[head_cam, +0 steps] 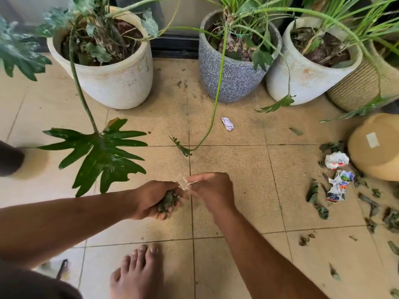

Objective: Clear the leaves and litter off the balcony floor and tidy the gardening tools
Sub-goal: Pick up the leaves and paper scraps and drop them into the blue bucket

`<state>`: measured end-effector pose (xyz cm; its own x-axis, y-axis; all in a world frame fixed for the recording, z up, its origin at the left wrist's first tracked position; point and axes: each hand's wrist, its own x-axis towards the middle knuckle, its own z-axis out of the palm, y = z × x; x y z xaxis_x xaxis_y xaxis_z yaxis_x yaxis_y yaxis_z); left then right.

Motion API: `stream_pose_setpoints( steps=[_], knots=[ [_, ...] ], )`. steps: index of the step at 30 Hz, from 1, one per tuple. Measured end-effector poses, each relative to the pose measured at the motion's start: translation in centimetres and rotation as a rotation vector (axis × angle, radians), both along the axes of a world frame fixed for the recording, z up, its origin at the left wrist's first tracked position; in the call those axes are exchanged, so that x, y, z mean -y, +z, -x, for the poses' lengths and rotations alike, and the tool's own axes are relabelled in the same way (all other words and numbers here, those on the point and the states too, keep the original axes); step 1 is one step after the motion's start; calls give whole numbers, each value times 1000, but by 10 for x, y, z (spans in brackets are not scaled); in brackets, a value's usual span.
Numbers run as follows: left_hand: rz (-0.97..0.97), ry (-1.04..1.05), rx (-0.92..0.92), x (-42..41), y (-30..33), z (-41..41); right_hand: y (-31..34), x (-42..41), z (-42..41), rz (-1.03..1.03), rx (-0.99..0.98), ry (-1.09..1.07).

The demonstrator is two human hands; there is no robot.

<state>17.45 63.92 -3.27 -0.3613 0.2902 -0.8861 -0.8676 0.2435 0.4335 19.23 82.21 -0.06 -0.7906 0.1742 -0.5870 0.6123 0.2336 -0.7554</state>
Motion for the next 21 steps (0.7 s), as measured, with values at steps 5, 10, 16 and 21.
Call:
stream_pose_setpoints(
  steps=[5,10,16,21],
  knots=[
    [-4,289,-98,-15,9,-18,-6,40,-29,-367,-384,397],
    [497,158,-264,0,-134,-187,-11,55,-40,-455,-542,601],
    [8,340,52,-3,-37,-76,-12,57,-35,-429,-487,529],
    [-100,258,-16,-15,9,4,-23,47,-29,-538,-457,336]
  ],
)
